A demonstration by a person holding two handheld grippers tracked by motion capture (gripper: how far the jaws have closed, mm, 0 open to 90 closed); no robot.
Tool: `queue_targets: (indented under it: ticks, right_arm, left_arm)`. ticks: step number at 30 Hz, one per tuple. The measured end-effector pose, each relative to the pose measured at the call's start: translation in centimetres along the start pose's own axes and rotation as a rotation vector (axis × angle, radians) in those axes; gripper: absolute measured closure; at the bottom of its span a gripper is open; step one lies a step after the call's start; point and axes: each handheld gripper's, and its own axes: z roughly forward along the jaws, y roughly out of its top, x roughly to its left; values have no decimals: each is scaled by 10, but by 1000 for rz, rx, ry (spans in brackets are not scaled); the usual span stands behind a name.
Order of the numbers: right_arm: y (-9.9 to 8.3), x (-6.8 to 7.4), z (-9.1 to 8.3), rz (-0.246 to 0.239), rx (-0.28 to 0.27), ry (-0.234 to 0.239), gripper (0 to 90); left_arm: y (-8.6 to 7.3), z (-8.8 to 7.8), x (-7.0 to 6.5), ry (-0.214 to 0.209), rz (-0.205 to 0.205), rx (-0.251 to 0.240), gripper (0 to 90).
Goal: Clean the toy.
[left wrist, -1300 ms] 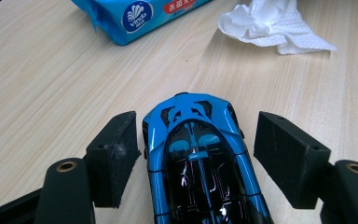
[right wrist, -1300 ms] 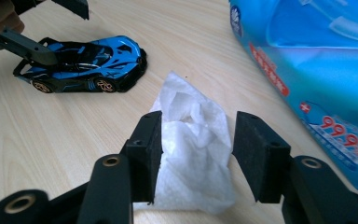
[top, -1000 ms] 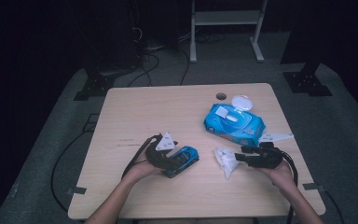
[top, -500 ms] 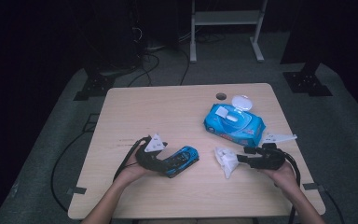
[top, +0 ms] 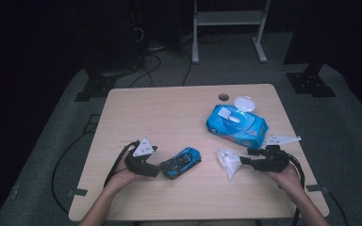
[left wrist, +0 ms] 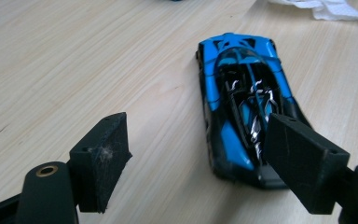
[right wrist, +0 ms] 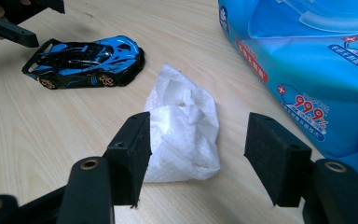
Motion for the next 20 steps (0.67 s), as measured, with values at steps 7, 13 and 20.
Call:
queue_targets:
  ticks: [7, 13, 20]
  right_arm:
    - [0, 1, 0, -2, 0, -1, 388]
    - [-2, 0, -1, 4, -8, -4, 372]
    - [-6, -1, -4, 8, -31, -10, 350]
  left_arm:
    - [-9, -13, 5, 27, -19, -6, 215]
    - [-20, -21, 10, 52, -51, -16, 206]
    - [-34, -24, 13, 58, -90, -20, 201]
